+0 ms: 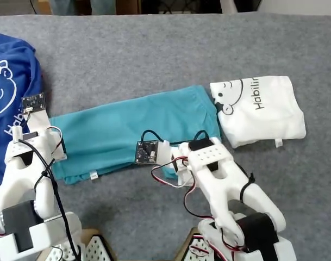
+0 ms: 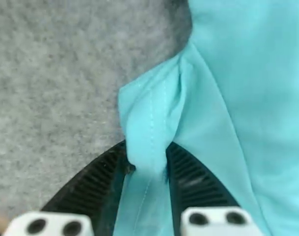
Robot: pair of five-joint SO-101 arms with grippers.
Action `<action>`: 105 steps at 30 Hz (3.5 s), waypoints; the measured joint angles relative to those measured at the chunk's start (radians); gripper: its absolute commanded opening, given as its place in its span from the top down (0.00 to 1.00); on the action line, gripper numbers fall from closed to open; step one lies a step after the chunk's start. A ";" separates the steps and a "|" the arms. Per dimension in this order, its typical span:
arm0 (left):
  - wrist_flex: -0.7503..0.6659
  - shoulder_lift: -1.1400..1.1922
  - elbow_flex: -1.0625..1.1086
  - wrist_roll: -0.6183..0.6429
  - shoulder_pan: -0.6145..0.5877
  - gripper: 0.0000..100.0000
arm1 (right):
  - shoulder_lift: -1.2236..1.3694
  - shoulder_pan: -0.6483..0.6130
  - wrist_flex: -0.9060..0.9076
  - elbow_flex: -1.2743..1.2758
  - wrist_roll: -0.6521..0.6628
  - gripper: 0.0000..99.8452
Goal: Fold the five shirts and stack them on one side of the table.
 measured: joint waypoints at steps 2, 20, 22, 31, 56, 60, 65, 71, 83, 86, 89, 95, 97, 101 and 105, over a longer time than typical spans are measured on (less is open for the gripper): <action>0.000 0.000 0.000 0.000 0.000 0.97 | 0.000 0.000 -0.005 0.002 0.000 0.97; 0.000 0.000 0.000 0.000 0.000 0.97 | 0.018 0.000 0.167 -0.227 0.000 0.97; 0.000 0.000 0.000 0.000 0.000 0.97 | 0.018 0.000 0.167 -0.249 0.000 0.97; 0.000 0.000 0.000 0.000 0.000 0.97 | 0.020 0.000 -0.021 -0.278 0.000 0.97; 0.000 0.000 0.000 0.000 0.000 0.97 | 0.331 0.000 -0.361 -0.462 0.000 0.97; 0.000 0.000 0.000 0.000 0.000 0.97 | 0.333 0.003 -0.362 -0.471 0.000 0.91; 0.000 0.000 0.000 0.000 0.000 0.97 | 0.333 0.015 -0.365 -0.499 -0.003 0.68; 0.000 0.000 0.000 0.000 0.000 0.97 | 0.333 0.055 -0.364 -0.582 -0.049 0.76; 0.000 0.000 0.000 0.000 0.000 0.97 | 0.160 0.094 0.051 -0.663 -0.269 0.98; 0.000 0.000 0.000 0.000 0.000 0.97 | 0.120 0.106 0.170 -0.680 -0.351 0.98; 0.000 0.000 0.000 0.000 0.000 0.97 | 0.132 0.132 0.184 -0.683 -0.413 0.98; 0.009 -0.087 0.043 0.000 0.002 0.97 | 0.334 0.169 0.103 -0.729 -0.485 0.98; 0.009 -0.172 0.097 -0.014 0.035 0.97 | 0.428 0.173 0.071 -0.758 -0.502 0.98; 0.077 -0.404 0.222 -0.083 0.153 0.97 | 0.591 0.176 0.077 -0.839 -0.508 0.98; 0.201 -0.641 0.245 -0.087 0.195 0.97 | 0.618 0.176 0.201 -0.950 -0.508 0.98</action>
